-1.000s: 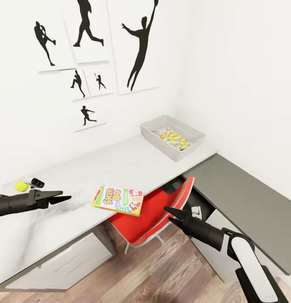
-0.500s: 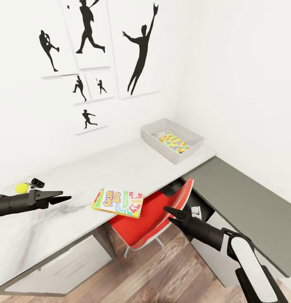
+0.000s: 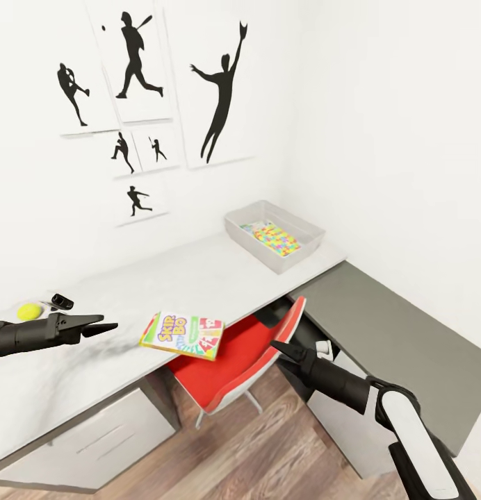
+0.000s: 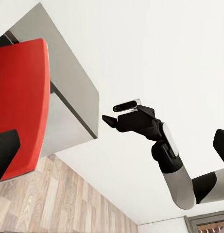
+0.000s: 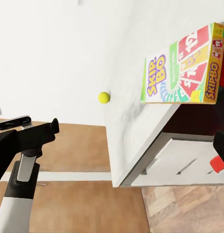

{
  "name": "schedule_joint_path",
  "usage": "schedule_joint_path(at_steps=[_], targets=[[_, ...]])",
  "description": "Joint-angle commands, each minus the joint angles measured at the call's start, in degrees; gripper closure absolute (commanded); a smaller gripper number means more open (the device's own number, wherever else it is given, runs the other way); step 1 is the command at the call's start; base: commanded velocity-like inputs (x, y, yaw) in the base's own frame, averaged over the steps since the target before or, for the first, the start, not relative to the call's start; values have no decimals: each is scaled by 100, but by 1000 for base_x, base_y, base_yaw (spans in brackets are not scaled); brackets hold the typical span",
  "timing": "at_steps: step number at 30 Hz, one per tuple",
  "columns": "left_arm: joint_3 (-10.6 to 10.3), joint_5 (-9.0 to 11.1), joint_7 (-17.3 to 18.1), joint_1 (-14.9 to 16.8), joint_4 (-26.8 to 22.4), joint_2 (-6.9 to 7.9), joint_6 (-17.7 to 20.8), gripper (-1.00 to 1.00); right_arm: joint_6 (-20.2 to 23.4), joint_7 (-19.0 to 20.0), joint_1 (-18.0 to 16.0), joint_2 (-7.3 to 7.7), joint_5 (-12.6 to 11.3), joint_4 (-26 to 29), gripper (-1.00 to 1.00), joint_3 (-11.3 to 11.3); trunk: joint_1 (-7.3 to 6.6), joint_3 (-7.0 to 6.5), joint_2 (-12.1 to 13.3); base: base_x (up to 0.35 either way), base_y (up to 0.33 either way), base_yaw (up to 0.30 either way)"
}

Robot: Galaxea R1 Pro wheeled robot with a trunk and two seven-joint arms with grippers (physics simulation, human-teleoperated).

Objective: Put all the toys in the child's room - the three board games (two on the bed and one on the table), the two jigsaw puzzles on the table, and the tennis ball on the table - inside the toy box on the table in the child's room.

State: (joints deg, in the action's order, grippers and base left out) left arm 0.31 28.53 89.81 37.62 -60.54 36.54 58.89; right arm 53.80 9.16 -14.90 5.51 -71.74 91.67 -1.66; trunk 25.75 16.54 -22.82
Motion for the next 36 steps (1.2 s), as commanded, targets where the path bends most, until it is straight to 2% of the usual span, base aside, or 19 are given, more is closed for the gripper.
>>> schedule_joint_path(at_steps=[1, 10, 18, 22, 25, 36], targets=[[-8, 2, 20, 4, -1, 3, 61, -100, 10, 51, -4, 3, 54, 0, -100, -1, 3, 0, -10, -3, -27, 0], [-5, -4, 20, 5, -2, 3, 61, -100, -149, 51, -4, 7, 54, 0, -100, -8, 3, -86, -10, -1, -161, 0], [-9, -5, 20, 3, -2, 3, 61, -100, -241, 51, -4, 12, 73, -3, -100, -18, 3, -162, -10, 0, -30, 0], [-14, -1, 20, 3, -2, 3, 61, -100, -255, 54, -4, 6, 349, -5, -100, -24, 3, -200, -10, 0, -2, 0], [-10, 2, 20, 1, -2, 3, 61, -100, -261, 58, -3, 4, 463, -6, -100, -32, 3, -229, -10, 0, 0, 0], [-21, 19, 20, 2, -2, 3, 61, -100, -264, 60, -4, 3, 519, -8, -100, -36, 3, -334, -10, 0, 0, 0]])
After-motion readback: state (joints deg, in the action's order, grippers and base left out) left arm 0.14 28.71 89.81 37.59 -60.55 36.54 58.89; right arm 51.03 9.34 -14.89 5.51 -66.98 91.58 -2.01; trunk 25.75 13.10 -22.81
